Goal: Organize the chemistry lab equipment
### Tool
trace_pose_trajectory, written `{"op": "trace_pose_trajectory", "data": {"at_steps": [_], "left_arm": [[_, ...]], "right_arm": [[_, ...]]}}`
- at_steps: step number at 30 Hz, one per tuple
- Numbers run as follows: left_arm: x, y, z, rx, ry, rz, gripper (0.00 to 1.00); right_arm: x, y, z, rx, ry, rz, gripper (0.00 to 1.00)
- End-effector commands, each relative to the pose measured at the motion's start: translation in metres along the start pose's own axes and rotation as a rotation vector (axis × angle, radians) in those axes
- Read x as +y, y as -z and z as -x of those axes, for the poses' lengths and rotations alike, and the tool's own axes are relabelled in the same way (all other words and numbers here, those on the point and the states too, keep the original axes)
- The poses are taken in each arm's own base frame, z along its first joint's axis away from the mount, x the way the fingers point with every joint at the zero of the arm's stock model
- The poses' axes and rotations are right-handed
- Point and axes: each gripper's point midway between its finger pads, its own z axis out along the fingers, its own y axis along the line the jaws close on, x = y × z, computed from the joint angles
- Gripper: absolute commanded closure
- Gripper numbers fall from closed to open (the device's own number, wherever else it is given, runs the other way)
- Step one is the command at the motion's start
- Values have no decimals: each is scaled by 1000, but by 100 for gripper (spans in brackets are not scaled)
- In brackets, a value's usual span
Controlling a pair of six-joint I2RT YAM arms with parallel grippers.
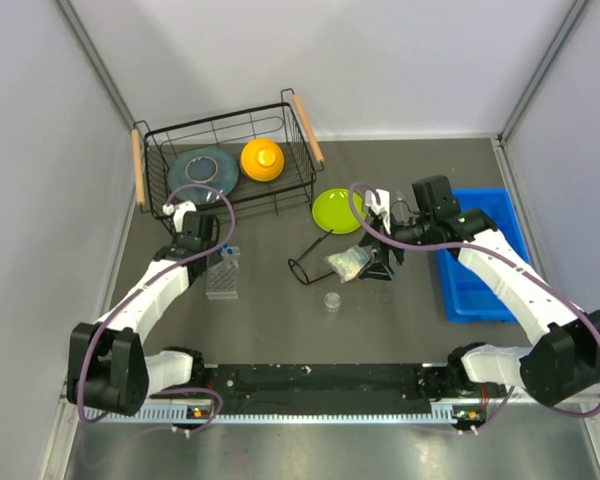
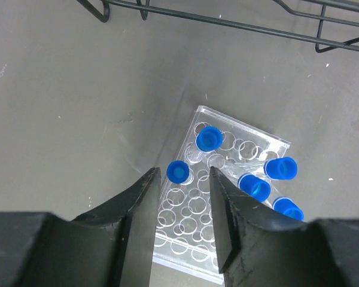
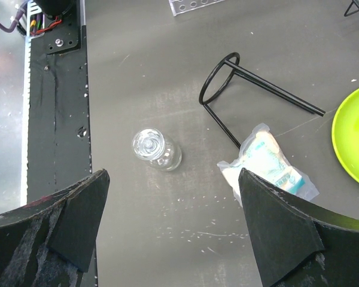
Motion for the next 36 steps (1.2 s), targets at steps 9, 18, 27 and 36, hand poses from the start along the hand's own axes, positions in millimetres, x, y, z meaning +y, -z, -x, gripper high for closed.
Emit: {"op": "trace_pose_trajectory", "data": {"at_steps": [9,18,27,36], "left_arm": [[-3,59,36,-139,72,-130,32],[-17,126,53,-311,77,-405,1],[-56,183,37,-292,36,-770,1],[-90,217,8,-211,27,-1098,4]], "right_arm": [[-37,24,9,14,0,-198,10],[-140,73,-24,146,-396,-706,1],[-207,68,-98,297,-722,-708,3],[-198,48,-72,222,-569,-491,9]]}}
